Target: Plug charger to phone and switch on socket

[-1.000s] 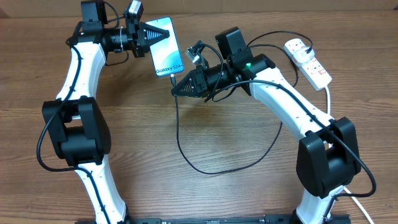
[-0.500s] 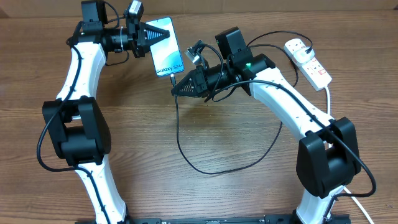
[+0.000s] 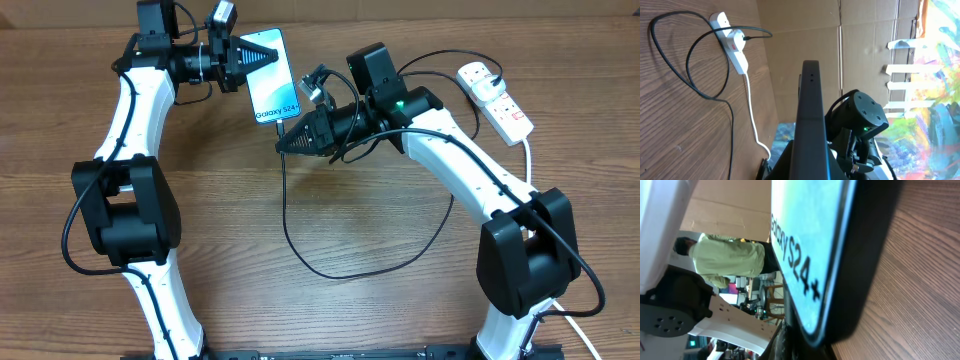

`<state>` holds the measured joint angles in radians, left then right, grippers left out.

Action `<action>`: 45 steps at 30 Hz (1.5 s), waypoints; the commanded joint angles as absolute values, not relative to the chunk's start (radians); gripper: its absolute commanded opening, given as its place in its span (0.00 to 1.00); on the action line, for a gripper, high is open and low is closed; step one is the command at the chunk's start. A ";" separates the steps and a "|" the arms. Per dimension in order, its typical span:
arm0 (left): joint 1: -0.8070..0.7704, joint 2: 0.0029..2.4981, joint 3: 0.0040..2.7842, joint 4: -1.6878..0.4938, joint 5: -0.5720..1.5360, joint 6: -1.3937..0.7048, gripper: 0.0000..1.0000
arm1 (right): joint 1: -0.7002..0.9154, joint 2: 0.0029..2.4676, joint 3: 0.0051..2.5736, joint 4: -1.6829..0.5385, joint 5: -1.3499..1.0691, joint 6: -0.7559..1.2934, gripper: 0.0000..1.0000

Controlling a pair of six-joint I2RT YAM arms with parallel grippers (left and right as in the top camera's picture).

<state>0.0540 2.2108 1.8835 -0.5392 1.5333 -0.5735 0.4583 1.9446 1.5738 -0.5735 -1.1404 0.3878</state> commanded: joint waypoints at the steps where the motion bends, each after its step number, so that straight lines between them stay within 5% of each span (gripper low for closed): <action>1: 0.044 2.191 1.887 -0.538 1.580 -0.583 0.04 | 0.421 1.942 1.570 -0.530 -1.139 0.416 0.04; 45: -0.023 2.191 1.886 -0.656 1.583 -0.427 0.04 | 0.396 1.942 1.570 -0.450 -1.010 0.480 0.04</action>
<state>0.0341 2.2108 1.8839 -0.6167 1.4811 -0.4786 0.4385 1.9446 1.5482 -0.4942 -1.1114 0.4713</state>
